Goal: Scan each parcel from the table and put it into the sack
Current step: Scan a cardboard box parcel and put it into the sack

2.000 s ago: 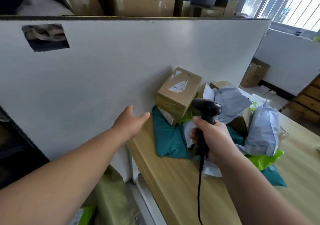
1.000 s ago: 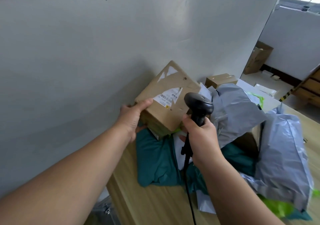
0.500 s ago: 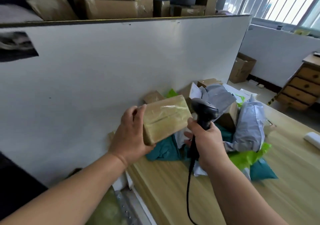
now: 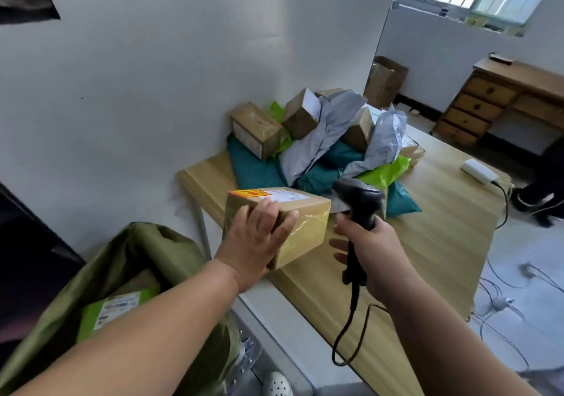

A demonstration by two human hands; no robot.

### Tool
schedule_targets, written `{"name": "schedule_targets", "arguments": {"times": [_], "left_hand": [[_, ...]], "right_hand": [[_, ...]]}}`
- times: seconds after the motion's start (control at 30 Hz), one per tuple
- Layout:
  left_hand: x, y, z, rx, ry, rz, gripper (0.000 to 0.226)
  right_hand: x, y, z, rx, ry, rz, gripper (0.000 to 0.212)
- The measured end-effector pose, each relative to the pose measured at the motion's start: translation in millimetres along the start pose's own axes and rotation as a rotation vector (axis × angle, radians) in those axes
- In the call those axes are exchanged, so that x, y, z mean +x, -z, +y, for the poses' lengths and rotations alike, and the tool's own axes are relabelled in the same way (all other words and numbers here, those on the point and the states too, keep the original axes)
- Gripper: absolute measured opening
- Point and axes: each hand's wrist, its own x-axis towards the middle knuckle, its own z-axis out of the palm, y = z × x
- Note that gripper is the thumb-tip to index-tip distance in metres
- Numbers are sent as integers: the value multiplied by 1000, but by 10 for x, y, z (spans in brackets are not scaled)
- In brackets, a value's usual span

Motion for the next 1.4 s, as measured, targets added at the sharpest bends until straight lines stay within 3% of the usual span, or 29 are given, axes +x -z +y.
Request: {"name": "schedule_targets", "arguments": {"times": [0.13, 0.27, 0.43, 0.5, 0.63, 0.8, 1.0, 1.07, 1.13, 1.2, 1.3, 1.4], "left_hand": [[-12, -81, 358, -32, 38, -98, 104], [-9, -306, 620, -134, 7, -304, 114], [-46, -430, 687, -302, 68, -409, 93], [-15, -425, 620, -422, 160, -328, 81], [187, -427, 347, -604, 512, -146, 70], [476, -598, 74, -804, 791, -412, 58], [254, -774, 290, -918, 873, -471, 37], [155, -807, 351, -1163, 1015, -537, 45], [100, -794, 384, -1482, 1174, -644, 77], [49, -827, 409, -1690, 1247, -719, 91], [23, -858, 440, -1832, 1257, -778, 67], [-13, -869, 433, -1854, 1260, -786, 64]], "right_hand": [[-136, 228, 163, -22, -28, 34, 16], [-178, 375, 313, -39, -65, 40, 17], [-157, 497, 418, -49, -96, 5, 19], [-104, 513, 434, -47, -112, -8, 18], [38, 480, 482, -35, -132, -44, 18], [258, 354, 652, -79, -172, -56, 16], [450, 355, 796, -161, -209, -38, 15], [499, 407, 780, -155, -222, -46, 18], [533, 446, 772, -173, -230, -73, 21], [553, 453, 781, -207, -225, -86, 21], [582, 441, 797, -227, -220, -105, 21], [608, 449, 775, -236, -227, -142, 18]]}}
